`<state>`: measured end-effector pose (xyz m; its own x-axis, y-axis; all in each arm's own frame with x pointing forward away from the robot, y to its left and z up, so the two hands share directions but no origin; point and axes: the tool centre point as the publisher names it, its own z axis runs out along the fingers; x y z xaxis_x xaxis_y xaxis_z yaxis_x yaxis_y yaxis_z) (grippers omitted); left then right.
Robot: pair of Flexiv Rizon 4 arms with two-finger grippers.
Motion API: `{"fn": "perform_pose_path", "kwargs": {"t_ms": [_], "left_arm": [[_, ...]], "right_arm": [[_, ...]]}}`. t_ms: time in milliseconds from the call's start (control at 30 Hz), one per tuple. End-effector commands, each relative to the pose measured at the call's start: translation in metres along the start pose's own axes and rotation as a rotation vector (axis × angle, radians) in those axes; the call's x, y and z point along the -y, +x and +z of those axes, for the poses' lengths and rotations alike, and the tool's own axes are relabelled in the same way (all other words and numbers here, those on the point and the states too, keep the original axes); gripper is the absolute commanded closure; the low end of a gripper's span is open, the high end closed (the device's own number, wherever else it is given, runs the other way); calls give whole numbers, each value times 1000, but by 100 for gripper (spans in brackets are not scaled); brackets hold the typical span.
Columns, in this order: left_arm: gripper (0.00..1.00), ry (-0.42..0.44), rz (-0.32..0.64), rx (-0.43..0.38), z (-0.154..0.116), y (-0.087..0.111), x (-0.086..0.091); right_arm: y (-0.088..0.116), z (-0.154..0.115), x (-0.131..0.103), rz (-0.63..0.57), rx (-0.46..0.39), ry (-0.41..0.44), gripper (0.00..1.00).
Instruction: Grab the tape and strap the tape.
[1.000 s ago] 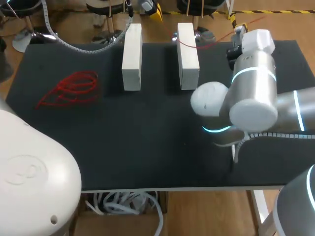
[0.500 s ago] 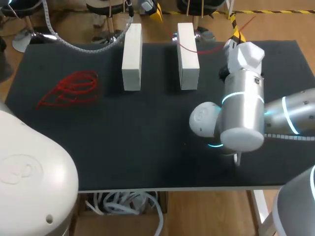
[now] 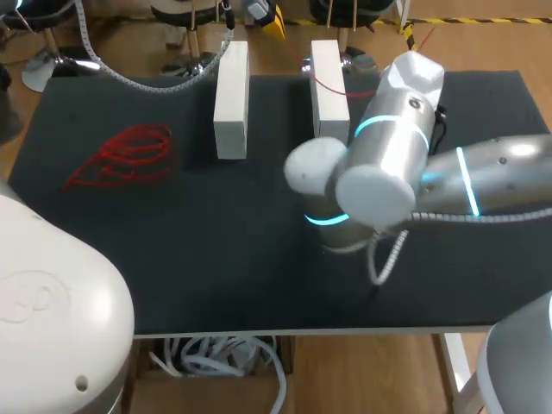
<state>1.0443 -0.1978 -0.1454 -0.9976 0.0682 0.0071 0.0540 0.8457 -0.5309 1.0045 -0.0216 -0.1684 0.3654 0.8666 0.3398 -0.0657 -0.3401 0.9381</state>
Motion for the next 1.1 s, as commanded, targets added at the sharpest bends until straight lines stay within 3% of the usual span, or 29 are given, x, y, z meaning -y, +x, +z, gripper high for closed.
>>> {"fn": "perform_pose_path", "kwargs": {"t_ms": [33,200,367,433,633,733,767,1100], "left_arm": [[100,-5,-1,-1,0,0,1],[100,-5,-1,-1,0,0,1],[100,-5,-1,-1,0,0,1],[100,-5,-1,-1,0,0,1],[100,-5,-1,-1,0,0,1],[100,-5,-1,-1,0,0,1],[100,-5,-1,-1,0,0,1],[100,-5,-1,-1,0,0,1]], "right_arm": [[5,-1,-7,-2,64,63,100],[5,-1,-7,-2,64,63,100],[16,-9,-8,-327,-5,-99,100],[18,-11,-11,-430,-38,-124,100],[27,-19,-20,-541,-157,-254,100],[34,-19,-22,-593,-131,-258,100],[37,-19,-25,-607,-90,-213,100],[37,-19,-25,-607,-90,-213,100]]}}
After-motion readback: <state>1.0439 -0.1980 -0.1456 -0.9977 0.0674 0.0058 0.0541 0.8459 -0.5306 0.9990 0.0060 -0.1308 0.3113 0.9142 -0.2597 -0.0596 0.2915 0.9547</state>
